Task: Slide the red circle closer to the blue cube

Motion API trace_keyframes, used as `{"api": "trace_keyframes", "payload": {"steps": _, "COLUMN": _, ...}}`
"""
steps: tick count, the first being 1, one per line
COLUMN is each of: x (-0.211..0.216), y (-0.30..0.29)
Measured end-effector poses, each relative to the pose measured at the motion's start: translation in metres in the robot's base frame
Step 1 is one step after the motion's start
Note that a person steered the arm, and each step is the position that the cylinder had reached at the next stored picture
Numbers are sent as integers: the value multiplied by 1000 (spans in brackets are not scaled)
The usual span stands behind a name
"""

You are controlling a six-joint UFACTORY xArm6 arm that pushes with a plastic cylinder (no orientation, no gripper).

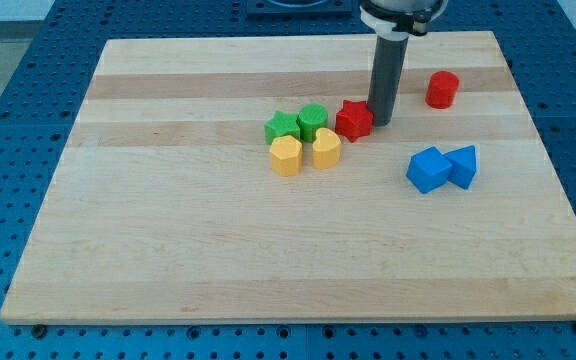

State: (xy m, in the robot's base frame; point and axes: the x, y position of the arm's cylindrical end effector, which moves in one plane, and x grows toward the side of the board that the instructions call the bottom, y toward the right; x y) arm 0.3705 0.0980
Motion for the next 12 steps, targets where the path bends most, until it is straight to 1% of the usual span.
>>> {"api": "trace_keyframes", "payload": {"steps": 2, "x": 19, "y": -6}}
{"api": "trace_keyframes", "payload": {"steps": 3, "x": 19, "y": -5}}
{"api": "trace_keyframes", "payload": {"steps": 4, "x": 5, "y": 21}}
{"api": "trace_keyframes", "payload": {"steps": 5, "x": -2, "y": 62}}
{"api": "trace_keyframes", "payload": {"steps": 6, "x": 3, "y": 106}}
{"api": "trace_keyframes", "payload": {"steps": 7, "x": -13, "y": 144}}
{"api": "trace_keyframes", "payload": {"steps": 8, "x": -38, "y": 160}}
{"api": "trace_keyframes", "payload": {"steps": 9, "x": -62, "y": 152}}
{"api": "trace_keyframes", "payload": {"steps": 10, "x": -77, "y": 133}}
{"api": "trace_keyframes", "payload": {"steps": 11, "x": -77, "y": 120}}
{"api": "trace_keyframes", "payload": {"steps": 12, "x": -64, "y": 114}}
